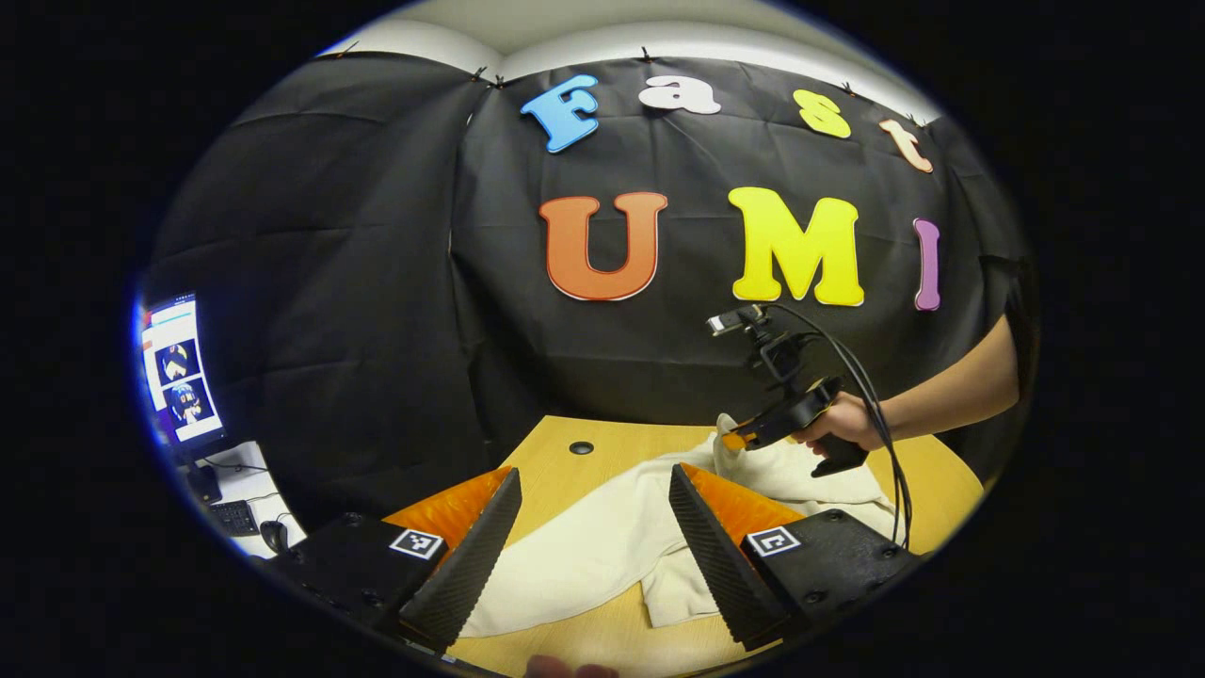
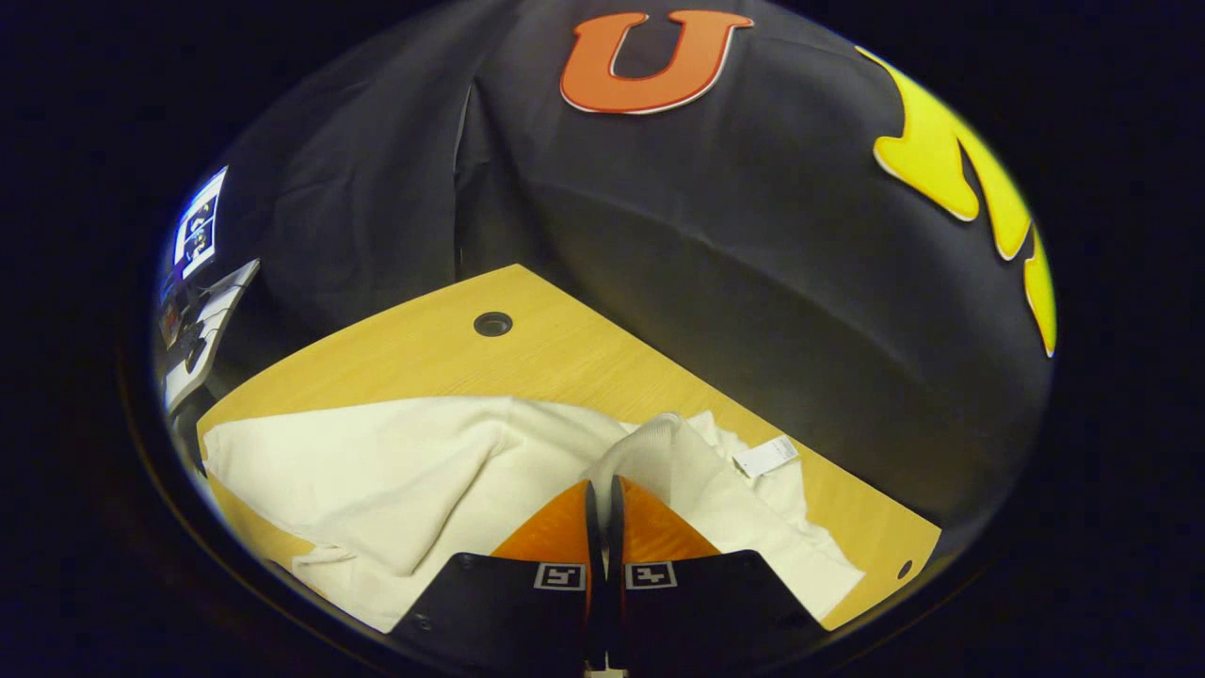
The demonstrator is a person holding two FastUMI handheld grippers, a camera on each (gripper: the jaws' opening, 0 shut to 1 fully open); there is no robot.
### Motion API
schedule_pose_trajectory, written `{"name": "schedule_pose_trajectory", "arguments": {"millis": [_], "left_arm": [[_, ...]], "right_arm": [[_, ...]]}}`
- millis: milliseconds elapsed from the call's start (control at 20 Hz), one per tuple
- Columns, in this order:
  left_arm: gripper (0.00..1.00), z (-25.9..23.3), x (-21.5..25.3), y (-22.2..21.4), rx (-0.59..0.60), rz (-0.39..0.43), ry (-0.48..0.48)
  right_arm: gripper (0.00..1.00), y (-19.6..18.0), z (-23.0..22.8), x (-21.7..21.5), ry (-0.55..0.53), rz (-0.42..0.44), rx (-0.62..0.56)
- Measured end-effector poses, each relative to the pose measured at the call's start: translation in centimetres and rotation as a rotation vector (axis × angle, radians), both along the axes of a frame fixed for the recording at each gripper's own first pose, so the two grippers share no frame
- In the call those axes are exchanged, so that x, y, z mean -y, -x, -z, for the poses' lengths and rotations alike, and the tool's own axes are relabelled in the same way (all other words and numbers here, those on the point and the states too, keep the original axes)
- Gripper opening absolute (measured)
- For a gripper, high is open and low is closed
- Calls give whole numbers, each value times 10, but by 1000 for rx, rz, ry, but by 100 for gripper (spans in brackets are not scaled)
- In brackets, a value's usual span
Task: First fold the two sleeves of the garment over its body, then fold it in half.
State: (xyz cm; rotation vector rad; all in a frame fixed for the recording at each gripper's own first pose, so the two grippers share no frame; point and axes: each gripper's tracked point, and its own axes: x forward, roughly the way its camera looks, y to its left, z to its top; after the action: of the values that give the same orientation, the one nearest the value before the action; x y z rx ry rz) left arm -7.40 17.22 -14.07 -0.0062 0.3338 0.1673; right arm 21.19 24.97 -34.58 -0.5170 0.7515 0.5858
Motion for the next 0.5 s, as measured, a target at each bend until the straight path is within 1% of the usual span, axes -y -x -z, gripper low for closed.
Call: {"name": "schedule_pose_trajectory", "arguments": {"millis": [150, 250, 300, 350, 400, 500], "left_arm": [[100, 6, -12, 8, -19, -34, 7], [100, 7, -20, 14, -27, -50, -1], [100, 7, -23, 17, -29, -56, -4], [100, 7, -26, 19, -32, -61, -7], [100, 7, -28, 20, -32, -66, -7], [100, 9, -32, 23, -37, -73, -13]], "right_arm": [[2, 1, 31, -15, 55, -18, -15], [4, 4, 44, -27, 55, -26, -35], [12, 5, 47, -35, 39, -30, -38], [14, 6, 46, -44, 12, -33, -40], [22, 8, 48, -52, -15, -40, -47], [39, 11, 43, -58, -25, -47, -41]]}}
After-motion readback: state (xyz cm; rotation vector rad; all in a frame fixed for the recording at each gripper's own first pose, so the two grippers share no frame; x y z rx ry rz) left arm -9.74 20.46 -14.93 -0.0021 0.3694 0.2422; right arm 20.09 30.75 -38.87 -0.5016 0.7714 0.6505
